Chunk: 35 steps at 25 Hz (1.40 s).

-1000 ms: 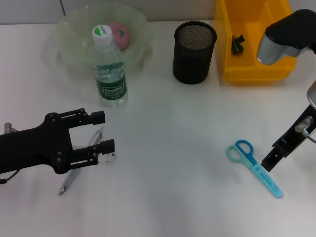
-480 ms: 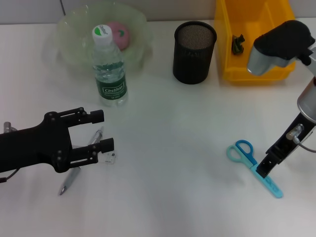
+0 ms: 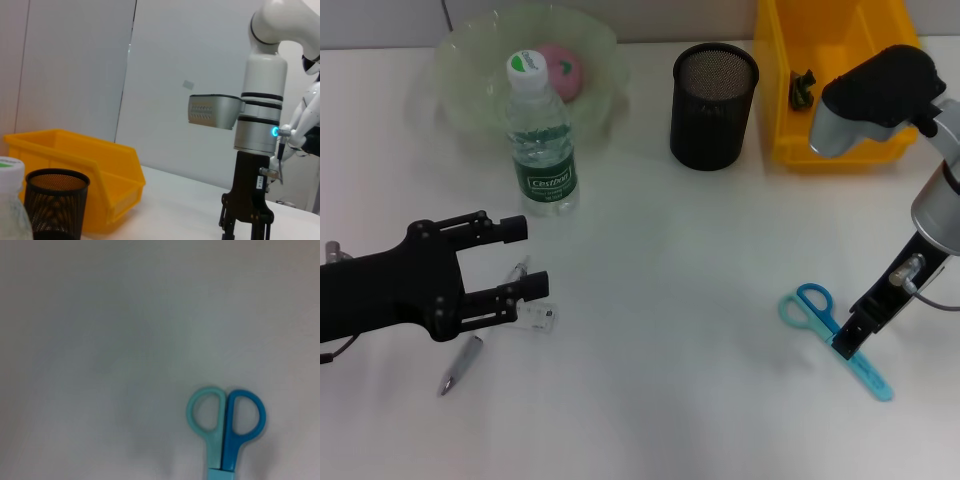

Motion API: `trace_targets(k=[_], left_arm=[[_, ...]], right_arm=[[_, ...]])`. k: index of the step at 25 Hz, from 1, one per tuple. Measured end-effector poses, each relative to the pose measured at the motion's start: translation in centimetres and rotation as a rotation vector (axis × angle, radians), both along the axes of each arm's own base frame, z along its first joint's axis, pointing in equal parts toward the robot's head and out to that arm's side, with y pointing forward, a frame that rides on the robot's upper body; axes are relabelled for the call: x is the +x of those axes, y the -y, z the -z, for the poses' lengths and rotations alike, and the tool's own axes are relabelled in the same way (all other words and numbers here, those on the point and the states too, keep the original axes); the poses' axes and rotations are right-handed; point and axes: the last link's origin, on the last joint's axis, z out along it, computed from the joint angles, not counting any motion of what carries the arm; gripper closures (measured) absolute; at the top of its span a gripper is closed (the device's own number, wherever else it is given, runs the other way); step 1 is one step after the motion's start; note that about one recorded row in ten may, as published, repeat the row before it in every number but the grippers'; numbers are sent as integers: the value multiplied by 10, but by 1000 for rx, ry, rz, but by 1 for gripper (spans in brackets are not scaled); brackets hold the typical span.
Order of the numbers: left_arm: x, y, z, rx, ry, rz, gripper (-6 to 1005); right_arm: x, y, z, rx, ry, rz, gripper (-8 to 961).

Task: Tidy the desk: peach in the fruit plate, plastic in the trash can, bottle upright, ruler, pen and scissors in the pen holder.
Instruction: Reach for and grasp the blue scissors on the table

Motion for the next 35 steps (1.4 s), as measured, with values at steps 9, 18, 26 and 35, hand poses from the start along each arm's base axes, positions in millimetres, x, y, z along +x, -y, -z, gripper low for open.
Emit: trace_targets(k=[9,18,26,35], left_arm=[[-1,-2,0,9,-8,-7,324],[-3,-3,0,17,-16,-19,325],[-4,-4,0,23,-21,-25,326],[-5,-3,1,28,-24,-23,327]], right_arm=[[-2,1,7,4,24,-17,215],[0,2,11,46,23,14,216],[-2,4,19,51,16,19,216],[3,4,22,76,-3,41,216]])
